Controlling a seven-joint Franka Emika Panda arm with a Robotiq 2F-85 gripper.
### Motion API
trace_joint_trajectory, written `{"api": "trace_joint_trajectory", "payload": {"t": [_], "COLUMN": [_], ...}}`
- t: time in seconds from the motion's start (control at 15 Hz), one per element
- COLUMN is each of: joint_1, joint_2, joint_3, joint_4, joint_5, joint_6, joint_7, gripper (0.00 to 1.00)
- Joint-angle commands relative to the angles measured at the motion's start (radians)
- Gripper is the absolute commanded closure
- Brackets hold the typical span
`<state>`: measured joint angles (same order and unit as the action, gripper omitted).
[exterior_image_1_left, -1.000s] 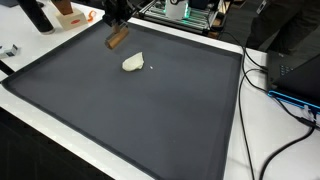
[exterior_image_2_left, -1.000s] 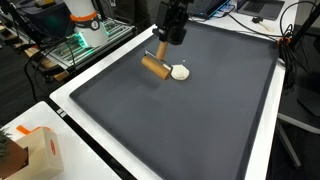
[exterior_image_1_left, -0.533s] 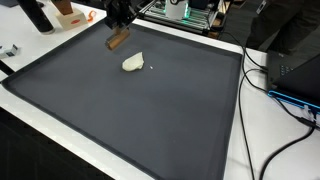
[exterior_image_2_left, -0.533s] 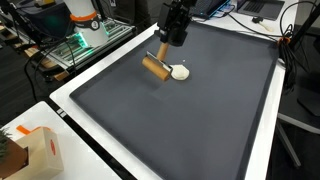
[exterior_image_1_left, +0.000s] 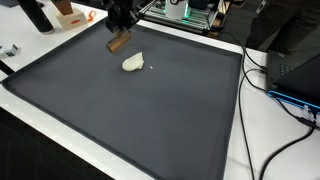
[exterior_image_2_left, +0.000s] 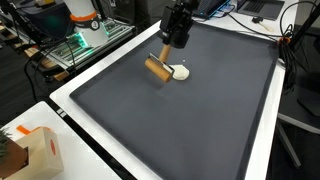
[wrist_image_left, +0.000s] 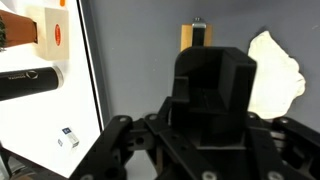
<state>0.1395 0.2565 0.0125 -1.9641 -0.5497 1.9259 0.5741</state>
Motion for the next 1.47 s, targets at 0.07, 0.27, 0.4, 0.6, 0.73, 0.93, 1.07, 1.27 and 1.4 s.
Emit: {"api": "trace_joint_trajectory", "payload": {"t": [0.07, 0.27, 0.4, 0.6, 0.73, 0.93, 1.07, 1.27, 1.4], "joint_1": [0.017, 0.020, 0.020, 0.022, 0.022, 0.019, 0.019, 0.017, 0.016], "joint_2": [0.022, 0.031, 0.038, 0.050, 0.056, 0.064, 0.065, 0.065, 0.064], "joint_3": [-0.011, -0.013, -0.014, -0.017, -0.018, -0.017, -0.017, -0.016, -0.015], "joint_4": [0.023, 0.026, 0.029, 0.036, 0.041, 0.045, 0.044, 0.041, 0.040], "joint_5": [-0.029, -0.039, -0.045, -0.060, -0.063, -0.061, -0.062, -0.060, -0.057], "joint_6": [-0.031, -0.033, -0.033, -0.029, -0.028, -0.030, -0.029, -0.024, -0.020], "joint_7": [0.046, 0.067, 0.076, 0.087, 0.090, 0.070, 0.065, 0.053, 0.043], "gripper": [0.76, 0.76, 0.76, 0.76, 0.76, 0.76, 0.76, 0.76, 0.76]}}
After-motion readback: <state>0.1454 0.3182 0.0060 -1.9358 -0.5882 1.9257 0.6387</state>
